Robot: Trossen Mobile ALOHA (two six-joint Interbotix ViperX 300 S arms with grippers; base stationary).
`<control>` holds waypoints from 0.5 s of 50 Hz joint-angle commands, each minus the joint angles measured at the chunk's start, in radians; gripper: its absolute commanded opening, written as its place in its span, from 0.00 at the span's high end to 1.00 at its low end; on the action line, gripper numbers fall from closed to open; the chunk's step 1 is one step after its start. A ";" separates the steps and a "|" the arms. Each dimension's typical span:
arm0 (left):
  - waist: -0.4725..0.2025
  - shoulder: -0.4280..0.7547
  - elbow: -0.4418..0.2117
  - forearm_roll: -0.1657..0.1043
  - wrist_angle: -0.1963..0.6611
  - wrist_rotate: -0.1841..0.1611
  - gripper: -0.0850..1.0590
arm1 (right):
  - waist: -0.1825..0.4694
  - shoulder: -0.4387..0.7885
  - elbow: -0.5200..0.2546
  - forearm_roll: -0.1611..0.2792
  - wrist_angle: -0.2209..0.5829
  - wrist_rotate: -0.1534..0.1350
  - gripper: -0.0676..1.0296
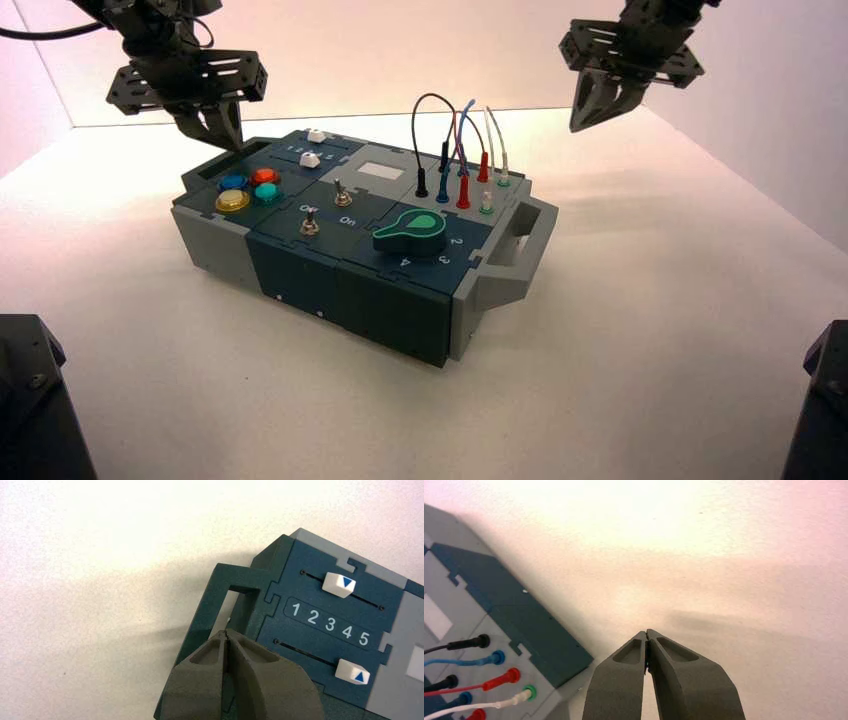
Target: Rotate the box clockwise.
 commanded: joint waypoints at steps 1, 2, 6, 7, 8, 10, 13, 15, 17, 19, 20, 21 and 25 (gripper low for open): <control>-0.005 -0.006 -0.025 -0.002 -0.002 -0.002 0.95 | 0.034 -0.002 -0.040 0.006 0.011 -0.005 0.96; -0.005 -0.006 -0.026 -0.002 -0.003 -0.002 0.95 | 0.035 -0.002 -0.041 0.008 0.011 -0.005 0.96; -0.005 -0.002 -0.026 -0.002 -0.002 -0.002 0.95 | 0.051 0.006 -0.051 0.006 0.020 -0.005 0.96; -0.005 -0.002 -0.028 -0.002 -0.002 -0.002 0.95 | 0.052 0.008 -0.051 0.006 0.021 -0.006 0.96; -0.005 0.002 -0.028 -0.002 -0.002 -0.002 0.95 | 0.058 0.011 -0.055 0.006 0.026 -0.006 0.96; -0.005 0.005 -0.029 -0.002 -0.002 -0.002 0.95 | 0.060 0.012 -0.058 0.006 0.031 -0.006 0.96; -0.005 0.008 -0.031 0.000 -0.002 -0.002 0.95 | 0.061 0.017 -0.061 0.008 0.041 -0.006 0.96; -0.005 0.011 -0.031 -0.002 -0.002 -0.002 0.95 | 0.061 0.020 -0.063 0.006 0.044 -0.006 0.96; -0.005 0.014 -0.032 -0.002 -0.002 -0.002 0.95 | 0.060 0.021 -0.064 0.006 0.051 -0.006 0.96; -0.005 0.015 -0.034 -0.002 0.000 -0.002 0.95 | 0.061 0.023 -0.066 0.006 0.052 -0.006 0.96; -0.005 0.018 -0.034 -0.002 -0.002 -0.002 0.95 | 0.061 0.023 -0.066 0.008 0.055 -0.006 0.96; -0.005 0.020 -0.035 -0.002 -0.002 -0.002 0.95 | 0.061 0.025 -0.067 0.008 0.061 -0.006 0.96; -0.005 0.026 -0.037 -0.002 0.000 -0.002 0.95 | 0.063 0.028 -0.072 0.008 0.071 -0.006 0.96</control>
